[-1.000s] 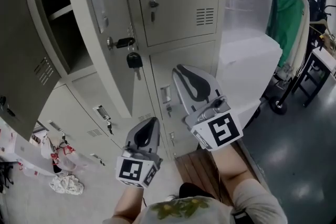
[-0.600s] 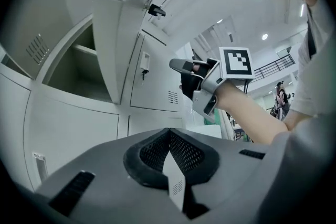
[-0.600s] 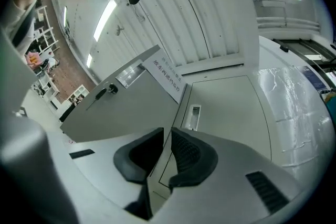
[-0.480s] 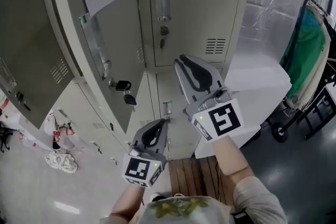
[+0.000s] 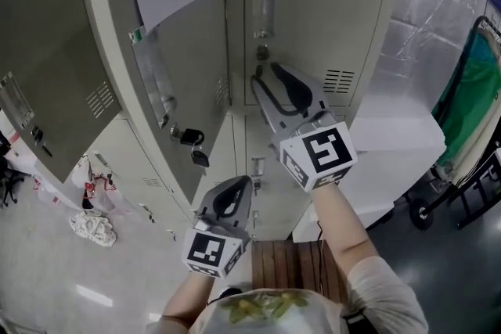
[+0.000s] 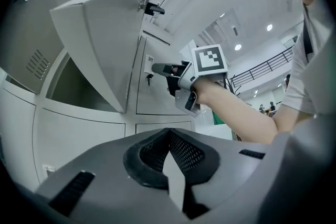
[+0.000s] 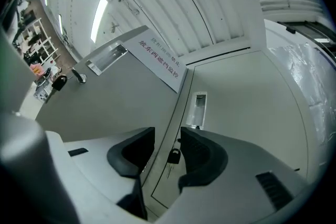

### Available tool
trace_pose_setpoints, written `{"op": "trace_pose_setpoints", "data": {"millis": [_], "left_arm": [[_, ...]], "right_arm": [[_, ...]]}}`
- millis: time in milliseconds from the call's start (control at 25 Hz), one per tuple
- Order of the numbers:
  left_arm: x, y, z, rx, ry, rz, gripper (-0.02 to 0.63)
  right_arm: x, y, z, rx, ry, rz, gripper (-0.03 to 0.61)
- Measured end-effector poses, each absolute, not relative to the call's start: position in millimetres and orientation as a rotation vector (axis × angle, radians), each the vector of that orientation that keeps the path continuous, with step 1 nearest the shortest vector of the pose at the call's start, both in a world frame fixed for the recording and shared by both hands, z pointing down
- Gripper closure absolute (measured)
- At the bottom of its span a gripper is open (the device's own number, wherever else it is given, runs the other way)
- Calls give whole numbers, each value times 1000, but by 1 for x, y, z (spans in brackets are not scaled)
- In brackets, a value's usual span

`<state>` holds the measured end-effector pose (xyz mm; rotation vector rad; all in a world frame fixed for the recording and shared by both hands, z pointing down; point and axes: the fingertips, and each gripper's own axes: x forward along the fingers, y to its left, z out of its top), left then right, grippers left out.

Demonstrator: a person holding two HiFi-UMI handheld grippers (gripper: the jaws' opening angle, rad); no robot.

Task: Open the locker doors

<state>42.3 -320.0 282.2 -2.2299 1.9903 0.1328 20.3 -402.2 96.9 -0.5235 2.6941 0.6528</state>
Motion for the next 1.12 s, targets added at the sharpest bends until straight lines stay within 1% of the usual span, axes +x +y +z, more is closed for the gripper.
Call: {"op": "trace_pose_setpoints", "data": {"millis": [520,760,1000,1120], "left_arm": [[47,-340,284,-2276,1936,55,586],[44,-341,282,-2265,1923,59,586],[45,-342,285,-2268,1928,55,586],[48,-343,287,-2277,1917,49,586]], "right_arm": [[-2,-430,54,-553,2702,633,430],[-13,-442,51,-632,2730,661,431],[-19,-454,53,-783,2750,674,482],[-20,-454,50,-819,2759,651,482]]}}
